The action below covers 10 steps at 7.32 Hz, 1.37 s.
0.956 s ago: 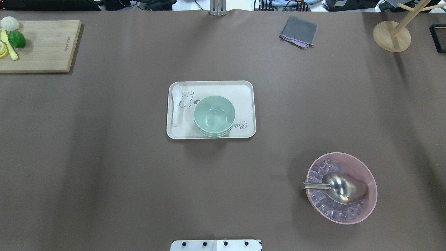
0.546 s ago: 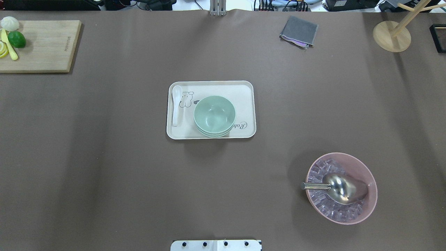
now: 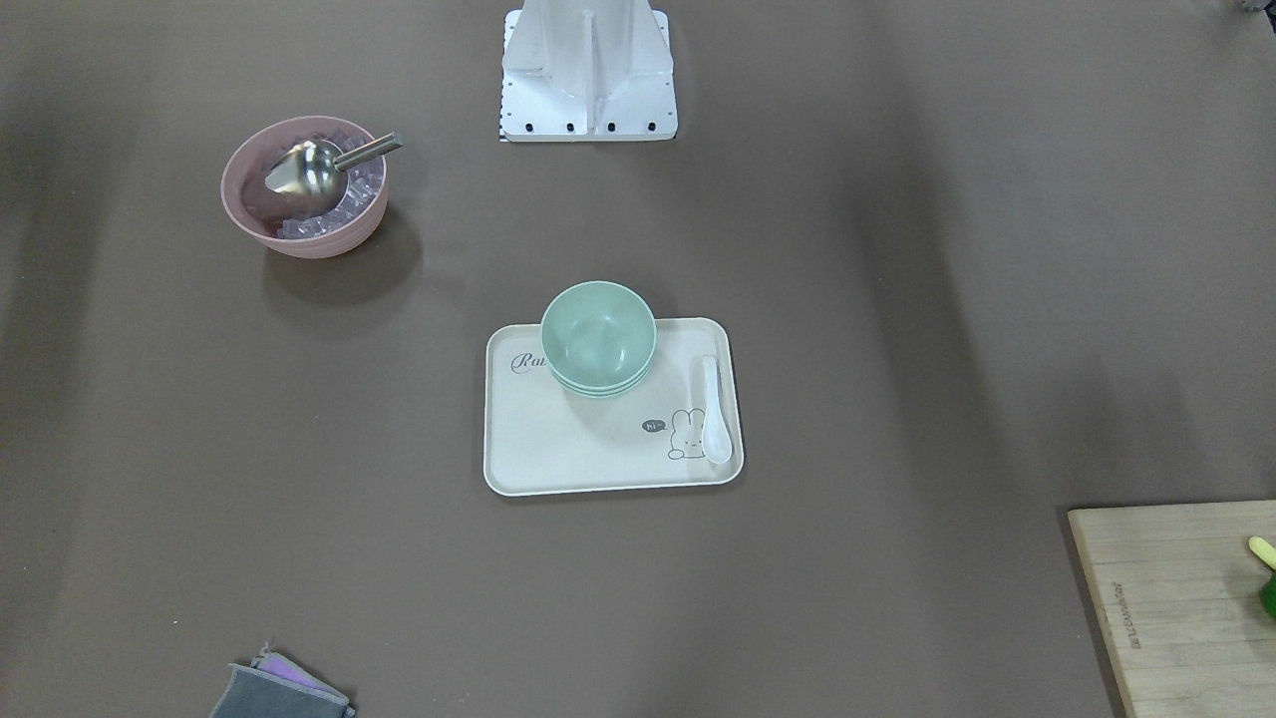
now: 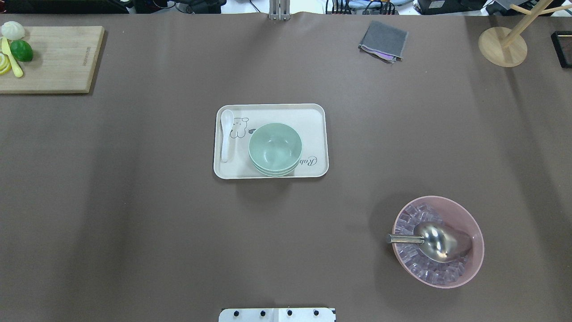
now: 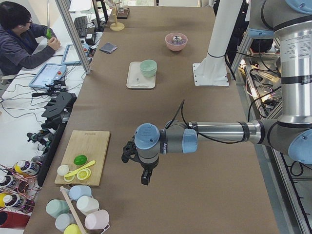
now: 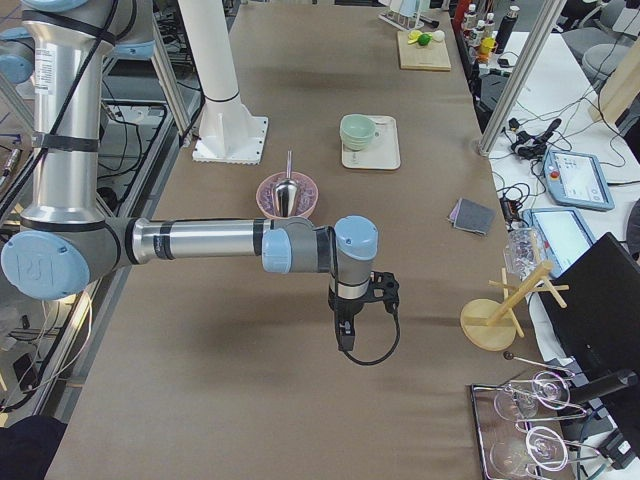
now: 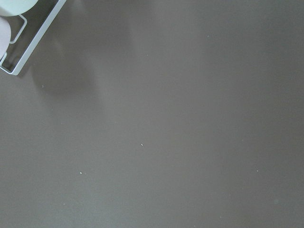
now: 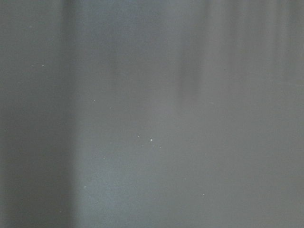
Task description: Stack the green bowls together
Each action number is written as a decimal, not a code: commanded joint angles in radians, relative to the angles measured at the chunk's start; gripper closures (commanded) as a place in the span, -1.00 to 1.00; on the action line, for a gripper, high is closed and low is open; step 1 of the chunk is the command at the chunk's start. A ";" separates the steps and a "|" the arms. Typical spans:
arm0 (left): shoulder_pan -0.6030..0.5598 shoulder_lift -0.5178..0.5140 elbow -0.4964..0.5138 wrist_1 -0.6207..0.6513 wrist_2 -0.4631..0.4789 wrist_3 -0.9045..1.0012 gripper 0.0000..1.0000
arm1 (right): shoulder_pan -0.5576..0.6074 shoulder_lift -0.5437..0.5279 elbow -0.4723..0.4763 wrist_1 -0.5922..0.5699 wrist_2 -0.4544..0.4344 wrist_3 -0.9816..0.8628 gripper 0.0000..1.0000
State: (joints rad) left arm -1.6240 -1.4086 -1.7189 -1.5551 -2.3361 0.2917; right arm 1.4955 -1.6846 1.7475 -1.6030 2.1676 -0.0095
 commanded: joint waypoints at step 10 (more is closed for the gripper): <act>0.000 0.043 -0.022 -0.007 0.003 0.000 -0.96 | 0.000 -0.006 -0.006 0.000 0.031 0.003 -1.00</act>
State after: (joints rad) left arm -1.6231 -1.3653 -1.7411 -1.5616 -2.3333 0.2915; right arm 1.4956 -1.6904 1.7416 -1.6030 2.1964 -0.0064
